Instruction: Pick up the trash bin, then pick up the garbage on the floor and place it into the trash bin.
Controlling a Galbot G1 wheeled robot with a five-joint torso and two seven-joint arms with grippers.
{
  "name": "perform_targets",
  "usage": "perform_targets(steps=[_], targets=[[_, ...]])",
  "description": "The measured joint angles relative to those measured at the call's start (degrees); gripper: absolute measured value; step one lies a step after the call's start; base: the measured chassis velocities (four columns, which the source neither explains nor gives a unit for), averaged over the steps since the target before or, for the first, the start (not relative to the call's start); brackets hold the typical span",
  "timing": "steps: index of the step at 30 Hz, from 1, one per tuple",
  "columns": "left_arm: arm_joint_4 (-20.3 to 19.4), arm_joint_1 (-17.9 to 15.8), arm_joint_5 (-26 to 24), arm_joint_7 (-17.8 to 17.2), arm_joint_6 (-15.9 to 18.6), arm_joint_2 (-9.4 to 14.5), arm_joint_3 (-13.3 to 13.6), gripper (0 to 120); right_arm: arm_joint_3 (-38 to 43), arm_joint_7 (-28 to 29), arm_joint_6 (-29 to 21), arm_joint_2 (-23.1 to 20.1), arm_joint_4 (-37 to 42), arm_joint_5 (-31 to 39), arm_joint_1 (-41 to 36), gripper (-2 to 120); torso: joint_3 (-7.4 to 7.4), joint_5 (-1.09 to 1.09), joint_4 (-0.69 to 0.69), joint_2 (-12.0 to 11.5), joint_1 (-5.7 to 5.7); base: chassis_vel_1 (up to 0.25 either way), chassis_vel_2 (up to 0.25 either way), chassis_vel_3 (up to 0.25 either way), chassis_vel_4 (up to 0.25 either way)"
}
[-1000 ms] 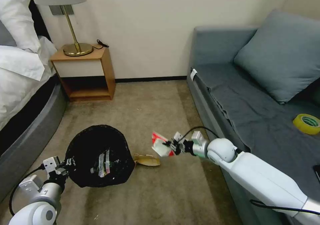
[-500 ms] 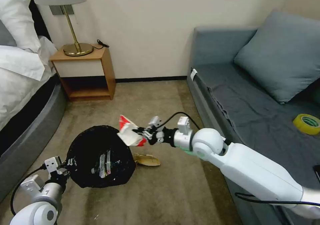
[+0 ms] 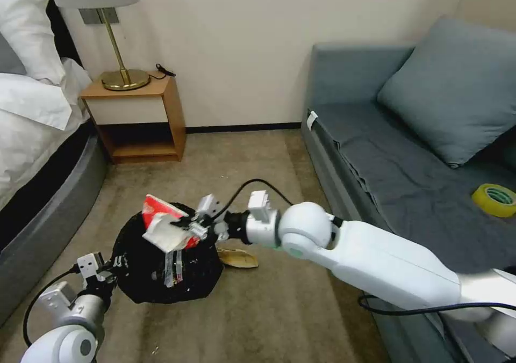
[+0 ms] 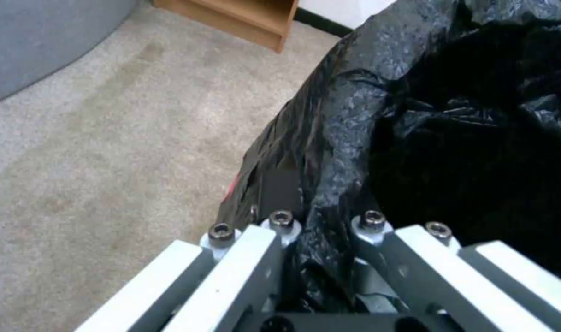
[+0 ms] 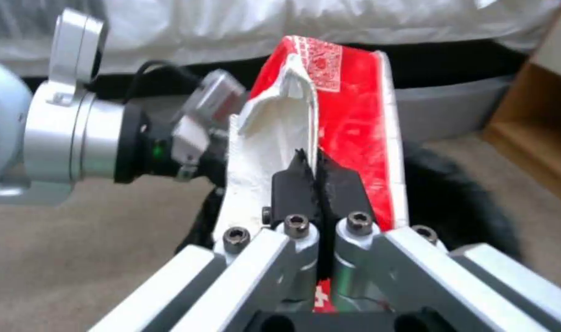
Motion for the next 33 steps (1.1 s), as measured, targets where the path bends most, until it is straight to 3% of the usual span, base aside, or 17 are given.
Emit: perform_targets(steps=[10,18,33], targets=[[-0.41,0.24,-0.57,-0.01,0.2,0.15,-0.4,4,-4.28,-1.09,1.29,5.17,-5.52,-5.36,-0.08,0,0.0,0.0,0.0,0.0,0.0,0.0,0.0,0.0,0.0],[-0.45,0.29,-0.98,-0.12,0.32,0.28,-0.69,4,-4.88,-1.81,2.19,5.99,-8.19,-8.01,-0.94,0,0.0,0.0,0.0,0.0,0.0,0.0,0.0,0.0,0.0],[0.22,-0.08,-1.5,-0.41,0.32,0.88,-1.54,4,-4.79,-1.87,2.37,6.77,-9.8,-9.41,-1.21,50,0.0,0.0,0.0,0.0,0.0,0.0,0.0,0.0,0.0]])
